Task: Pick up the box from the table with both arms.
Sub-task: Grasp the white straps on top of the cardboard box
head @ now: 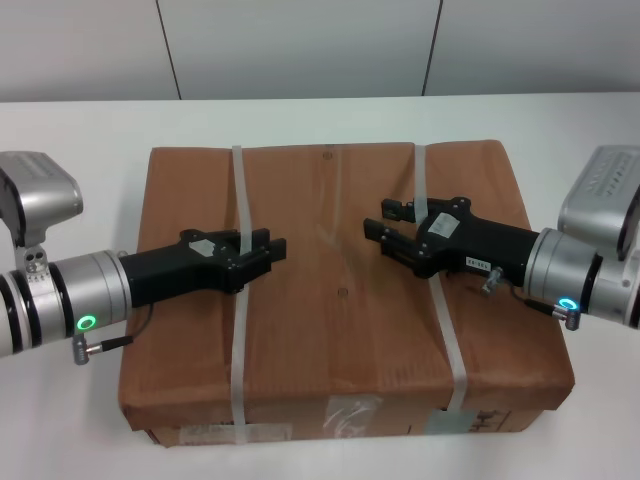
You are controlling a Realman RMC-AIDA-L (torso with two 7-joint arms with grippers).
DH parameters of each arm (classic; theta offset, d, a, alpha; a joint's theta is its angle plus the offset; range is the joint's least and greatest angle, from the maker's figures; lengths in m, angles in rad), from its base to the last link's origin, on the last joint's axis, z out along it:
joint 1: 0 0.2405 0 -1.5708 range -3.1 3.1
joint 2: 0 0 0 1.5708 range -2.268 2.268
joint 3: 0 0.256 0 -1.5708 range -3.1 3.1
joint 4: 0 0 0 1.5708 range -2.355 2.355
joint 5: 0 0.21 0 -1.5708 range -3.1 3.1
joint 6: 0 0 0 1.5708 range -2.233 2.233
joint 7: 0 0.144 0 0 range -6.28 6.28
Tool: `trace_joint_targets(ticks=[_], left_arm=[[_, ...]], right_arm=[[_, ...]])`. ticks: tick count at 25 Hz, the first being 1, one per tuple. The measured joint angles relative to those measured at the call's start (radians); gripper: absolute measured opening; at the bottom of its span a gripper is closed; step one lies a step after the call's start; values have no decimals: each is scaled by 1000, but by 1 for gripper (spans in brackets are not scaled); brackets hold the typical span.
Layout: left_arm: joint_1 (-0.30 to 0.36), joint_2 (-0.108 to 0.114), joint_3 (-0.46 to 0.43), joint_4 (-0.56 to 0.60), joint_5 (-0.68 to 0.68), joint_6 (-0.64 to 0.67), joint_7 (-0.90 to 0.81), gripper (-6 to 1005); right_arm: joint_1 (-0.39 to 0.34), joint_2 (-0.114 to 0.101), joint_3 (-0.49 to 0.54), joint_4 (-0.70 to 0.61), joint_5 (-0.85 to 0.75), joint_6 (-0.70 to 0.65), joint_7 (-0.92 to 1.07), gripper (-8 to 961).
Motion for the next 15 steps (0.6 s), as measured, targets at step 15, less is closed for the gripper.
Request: trace_joint_targets(ticks=[15], left_arm=[[5,1,-7,6,-25,3,31,173]], right_arm=[[-41,0,1,6,58,-42,-115,272]])
